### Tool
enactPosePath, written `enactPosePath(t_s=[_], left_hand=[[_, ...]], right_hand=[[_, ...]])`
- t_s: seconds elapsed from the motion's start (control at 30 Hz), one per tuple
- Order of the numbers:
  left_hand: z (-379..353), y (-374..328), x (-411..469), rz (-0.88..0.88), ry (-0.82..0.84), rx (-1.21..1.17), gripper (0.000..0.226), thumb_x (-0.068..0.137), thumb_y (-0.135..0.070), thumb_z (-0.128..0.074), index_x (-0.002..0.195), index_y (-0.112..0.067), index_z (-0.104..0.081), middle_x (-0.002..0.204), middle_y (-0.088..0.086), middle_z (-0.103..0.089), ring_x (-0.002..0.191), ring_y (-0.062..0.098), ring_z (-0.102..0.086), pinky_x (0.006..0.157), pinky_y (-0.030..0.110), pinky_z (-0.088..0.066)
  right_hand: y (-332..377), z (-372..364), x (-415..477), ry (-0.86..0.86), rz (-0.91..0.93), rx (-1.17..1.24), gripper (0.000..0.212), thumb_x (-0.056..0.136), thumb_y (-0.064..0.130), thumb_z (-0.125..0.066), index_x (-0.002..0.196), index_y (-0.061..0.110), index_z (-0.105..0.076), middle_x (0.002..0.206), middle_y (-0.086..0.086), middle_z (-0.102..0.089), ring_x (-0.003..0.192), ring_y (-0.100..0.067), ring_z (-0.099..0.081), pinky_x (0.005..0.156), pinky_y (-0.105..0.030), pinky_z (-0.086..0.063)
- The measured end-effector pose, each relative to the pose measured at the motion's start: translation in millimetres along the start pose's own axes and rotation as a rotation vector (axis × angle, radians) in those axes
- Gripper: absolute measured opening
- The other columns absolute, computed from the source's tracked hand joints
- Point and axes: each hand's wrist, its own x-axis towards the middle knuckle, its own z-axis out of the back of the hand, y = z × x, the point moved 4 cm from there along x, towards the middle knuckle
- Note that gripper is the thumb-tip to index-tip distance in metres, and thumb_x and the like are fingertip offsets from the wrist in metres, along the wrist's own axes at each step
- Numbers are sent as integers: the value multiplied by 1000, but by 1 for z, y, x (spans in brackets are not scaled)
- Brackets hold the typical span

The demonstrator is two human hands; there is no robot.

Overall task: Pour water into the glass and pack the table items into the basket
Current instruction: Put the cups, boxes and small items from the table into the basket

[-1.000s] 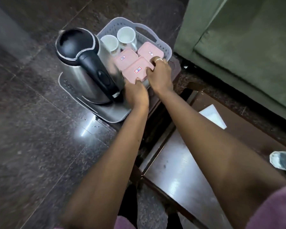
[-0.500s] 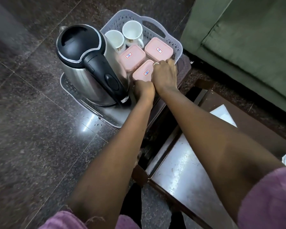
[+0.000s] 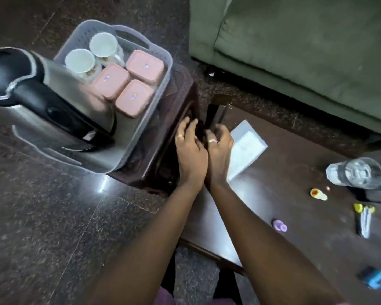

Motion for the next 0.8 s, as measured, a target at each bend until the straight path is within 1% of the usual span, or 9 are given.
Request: enactPosePath(t_s=[0.1,0.2,0.27,0.4,0.5,0.57,0.67,0.73,0.8], left_hand=[[-47,2,-47,-8,196,87,45,86,8,-42,127,-6,-53,142,10,-42,132,23,-39,107,16,-24],[-95,4,-93,-43,426,164,45,85,7,-43,127,-6,-54,140,11,-45,131,25,-41,111,28,-29],[-123,2,-124,-69,547,199,42,87,3,-44,127,-6,-53,139,11,-46,131,24,-41,111,28,-29],[-169,-9,-171,-121,675,257,40,89,1,-44,128,-6,-53,138,12,-48,128,24,-43,109,25,-28],[-205,-23,-202,-195,793,306,42,90,0,-43,131,-5,-49,140,13,-46,130,26,-41,113,30,-28],[-228,-33,-223,-256,862,331,45,89,-1,-44,134,-6,-46,142,13,-43,131,27,-39,113,30,-27],[-259,-43,-251,-312,938,354,47,89,-2,-45,136,-6,-43,144,14,-40,130,29,-38,112,31,-27],[-282,-50,-271,-336,980,391,47,90,-4,-45,136,-5,-41,143,16,-40,131,30,-37,111,30,-27],[-303,-54,-287,-349,987,461,46,91,-9,-46,136,-4,-40,139,17,-43,128,31,-39,108,31,-28]], right_hand=[[-65,49,-23,-142,-184,-43,36,81,44,-44,115,34,-47,123,1,-47,114,-23,-50,96,-43,-43],[-117,95,-42,-212,-338,-29,39,80,44,-45,117,33,-47,116,9,-43,118,-20,-48,96,-37,-41],[-142,124,-54,-272,-397,-6,44,78,45,-45,119,30,-49,123,6,-45,119,-18,-47,98,-38,-41],[-180,180,-72,-370,-495,57,35,79,44,-45,114,39,-47,127,8,-46,112,-18,-53,96,-45,-44],[-206,224,-79,-435,-535,-87,33,79,45,-44,112,41,-47,125,8,-46,109,-17,-55,94,-47,-45],[-222,257,-86,-502,-555,-145,35,79,40,-47,114,33,-49,120,4,-47,110,-25,-54,93,-50,-45],[-248,297,-99,-536,-473,-426,33,82,12,-59,114,6,-59,126,-22,-49,111,-45,-48,92,-52,-43],[-269,323,-110,-583,-579,-538,30,82,11,-60,111,5,-63,128,-26,-48,112,-46,-46,91,-51,-40],[-284,342,-118,-637,-668,-550,32,85,19,-48,111,8,-63,128,-26,-47,112,-46,-45,90,-52,-40]])
